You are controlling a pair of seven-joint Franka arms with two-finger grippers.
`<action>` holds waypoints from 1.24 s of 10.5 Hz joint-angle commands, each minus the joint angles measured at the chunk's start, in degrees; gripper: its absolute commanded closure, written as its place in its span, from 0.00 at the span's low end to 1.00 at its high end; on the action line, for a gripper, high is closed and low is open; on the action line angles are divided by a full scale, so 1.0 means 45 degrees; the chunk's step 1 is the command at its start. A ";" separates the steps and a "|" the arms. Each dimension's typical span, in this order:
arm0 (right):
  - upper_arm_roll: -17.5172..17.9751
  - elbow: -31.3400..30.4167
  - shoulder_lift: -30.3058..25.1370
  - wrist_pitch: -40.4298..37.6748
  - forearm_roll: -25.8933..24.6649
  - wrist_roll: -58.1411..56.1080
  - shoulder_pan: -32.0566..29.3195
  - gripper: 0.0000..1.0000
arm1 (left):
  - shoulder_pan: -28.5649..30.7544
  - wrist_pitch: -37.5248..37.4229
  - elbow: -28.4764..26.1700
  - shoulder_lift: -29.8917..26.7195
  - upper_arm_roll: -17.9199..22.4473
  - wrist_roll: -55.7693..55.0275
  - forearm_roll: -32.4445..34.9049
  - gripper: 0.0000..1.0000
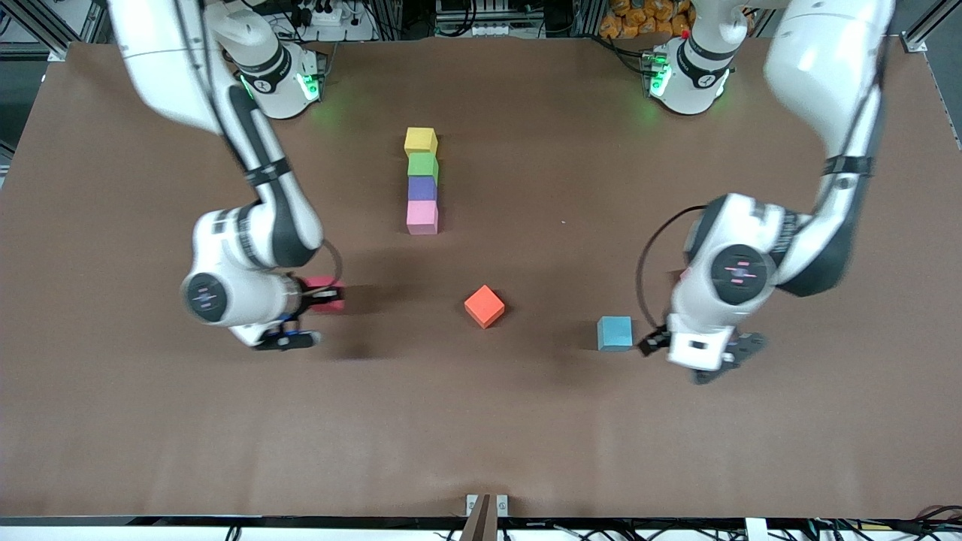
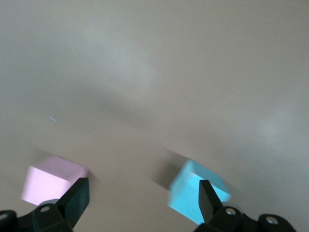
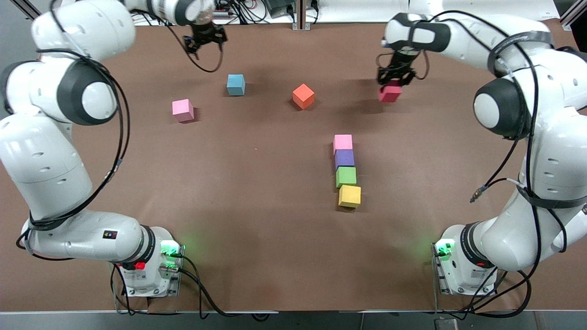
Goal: Arrange blocks into number 1
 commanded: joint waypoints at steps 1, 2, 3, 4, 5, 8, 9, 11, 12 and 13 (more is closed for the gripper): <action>-0.0100 -0.0476 -0.0334 0.0681 0.0469 0.0993 0.1020 0.55 | 0.1449 -0.0017 -0.1901 -0.1621 -0.0650 0.1055 -0.0981 0.00; -0.0100 -0.0476 -0.0256 0.1072 0.0469 0.1676 0.1567 0.55 | 0.2424 0.0255 -0.2800 -0.2402 -0.1272 0.1056 -0.1198 0.00; -0.0100 -0.0495 -0.0159 0.1404 0.0469 0.2301 0.2055 0.55 | 0.3574 0.0393 -0.3524 -0.3086 -0.2109 0.1056 -0.1761 0.00; -0.0100 -0.0476 -0.0022 0.1562 0.0469 0.2733 0.2486 0.55 | 0.4572 0.0394 -0.4034 -0.3789 -0.2833 0.1056 -0.2018 0.00; -0.0100 -0.0476 0.0153 0.1835 0.0488 0.3008 0.2857 0.55 | 0.5471 0.0278 -0.4097 -0.4280 -0.3517 0.1076 -0.2059 0.00; -0.0100 -0.0495 0.0604 0.2150 0.0469 0.3343 0.3679 0.55 | 0.6437 -0.0480 -0.3981 -0.5238 -0.3994 0.3350 -0.1982 0.00; -0.0100 -0.0631 0.0604 0.2073 0.0469 0.3343 0.3817 0.55 | 0.6128 -0.0871 -0.4000 -0.5744 -0.3219 0.4714 -0.2098 0.00; -0.0100 -0.1292 0.0333 0.2091 0.0469 0.3343 0.4052 0.55 | 0.3249 -0.1304 -0.4020 -0.6196 -0.0433 0.5625 -0.2331 0.00; -0.0100 -0.1644 0.0118 0.2111 0.0469 0.3343 0.4227 0.55 | 0.2132 -0.1363 -0.4097 -0.6450 0.0567 0.5878 -0.2507 0.00; -0.0100 -0.1938 -0.0135 0.2091 0.0469 0.3343 0.4248 0.55 | 0.1096 -0.1460 -0.4252 -0.6781 0.1448 0.6383 -0.2625 0.00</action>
